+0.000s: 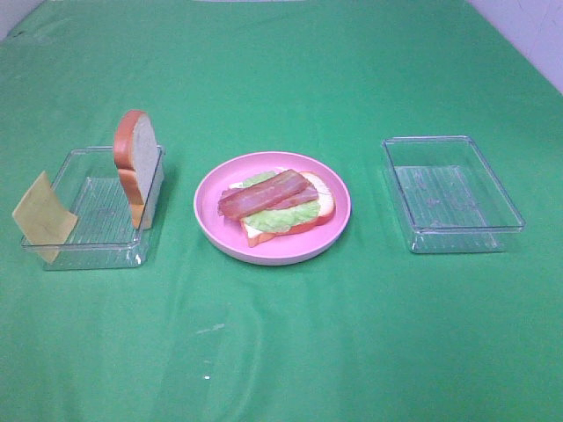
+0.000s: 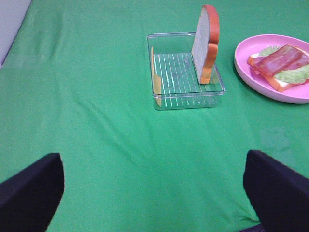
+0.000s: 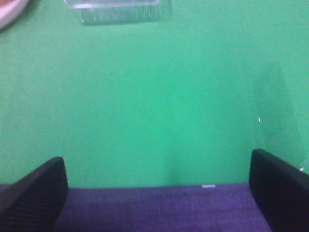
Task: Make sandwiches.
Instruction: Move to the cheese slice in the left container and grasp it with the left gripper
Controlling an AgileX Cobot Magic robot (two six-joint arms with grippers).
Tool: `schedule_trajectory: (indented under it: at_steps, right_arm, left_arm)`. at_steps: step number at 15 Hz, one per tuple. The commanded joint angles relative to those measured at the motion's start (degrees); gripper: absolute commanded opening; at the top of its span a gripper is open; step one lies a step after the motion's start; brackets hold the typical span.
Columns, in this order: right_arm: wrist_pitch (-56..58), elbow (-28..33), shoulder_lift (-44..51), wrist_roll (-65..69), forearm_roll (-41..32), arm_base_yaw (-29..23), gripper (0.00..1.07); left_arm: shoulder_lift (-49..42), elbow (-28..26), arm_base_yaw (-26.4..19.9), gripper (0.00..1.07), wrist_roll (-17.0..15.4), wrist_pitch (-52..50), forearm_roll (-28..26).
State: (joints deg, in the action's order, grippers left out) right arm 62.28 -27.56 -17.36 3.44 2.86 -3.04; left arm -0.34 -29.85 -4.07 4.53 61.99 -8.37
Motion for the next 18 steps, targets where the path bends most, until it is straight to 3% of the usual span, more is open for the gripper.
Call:
schedule_trajectory:
  at_steps: [1,9,12,18]
  right_arm:
    - [0.69,1.6,9.45,-3.44,-0.92,0.29,0.98]
    - [0.63,1.66,12.15,-3.44,-1.38,0.29,0.97]
    - [0.63,1.66,19.82,-3.44,-1.43,0.29,0.97]
    - [0.92,1.38,19.42,-3.44,-2.86,0.29,0.97]
  left_arm:
    - [-0.74,0.17,0.0,0.93,-0.23,-0.23,-0.29]
    - [-0.74,0.17,0.0,0.93,-0.23,-0.23,-0.29]
    - [-0.74,0.17,0.0,0.93,-0.23,-0.23,-0.29]
    - [-0.11,0.17,0.0,0.93,-0.23,-0.23,-0.29]
